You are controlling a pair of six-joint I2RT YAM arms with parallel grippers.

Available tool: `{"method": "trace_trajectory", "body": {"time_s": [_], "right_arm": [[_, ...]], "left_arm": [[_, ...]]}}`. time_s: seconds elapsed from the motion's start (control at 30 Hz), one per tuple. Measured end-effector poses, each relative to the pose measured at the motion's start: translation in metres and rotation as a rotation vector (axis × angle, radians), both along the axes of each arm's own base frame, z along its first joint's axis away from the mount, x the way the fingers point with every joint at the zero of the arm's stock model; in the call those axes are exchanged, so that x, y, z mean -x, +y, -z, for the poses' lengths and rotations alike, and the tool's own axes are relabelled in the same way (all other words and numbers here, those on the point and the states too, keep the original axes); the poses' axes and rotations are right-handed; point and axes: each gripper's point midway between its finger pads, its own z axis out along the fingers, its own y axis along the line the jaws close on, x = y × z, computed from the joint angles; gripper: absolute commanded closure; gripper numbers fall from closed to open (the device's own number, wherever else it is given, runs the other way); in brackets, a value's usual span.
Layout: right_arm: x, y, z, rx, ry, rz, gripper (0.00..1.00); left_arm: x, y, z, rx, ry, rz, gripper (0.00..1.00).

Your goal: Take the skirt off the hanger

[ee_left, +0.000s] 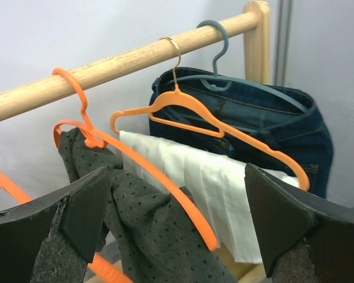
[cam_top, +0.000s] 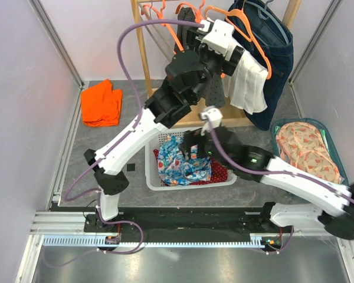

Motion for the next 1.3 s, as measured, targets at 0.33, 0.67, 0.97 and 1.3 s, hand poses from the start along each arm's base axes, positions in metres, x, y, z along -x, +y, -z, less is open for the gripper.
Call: {"method": "trace_trajectory", "body": {"time_s": [0.33, 0.67, 0.97, 1.3], "right_arm": [[0.025, -0.045, -0.078, -0.15, -0.135, -0.013, 0.02], [0.033, -0.054, -0.044, -0.097, -0.098, -0.025, 0.02], [0.036, -0.065, -0.058, -0.135, -0.129, -0.009, 0.02], [0.033, -0.07, -0.059, -0.128, -0.14, 0.017, 0.02]], "left_arm": [[-0.051, -0.015, 0.024, -0.002, -0.053, -0.15, 0.0], [-0.104, 0.007, 0.052, -0.026, -0.051, -0.27, 0.08], [-0.129, 0.034, 0.078, -0.078, 0.01, -0.34, 0.59], [-0.112, 0.058, 0.064, -0.098, 0.038, -0.346, 0.98]]}}
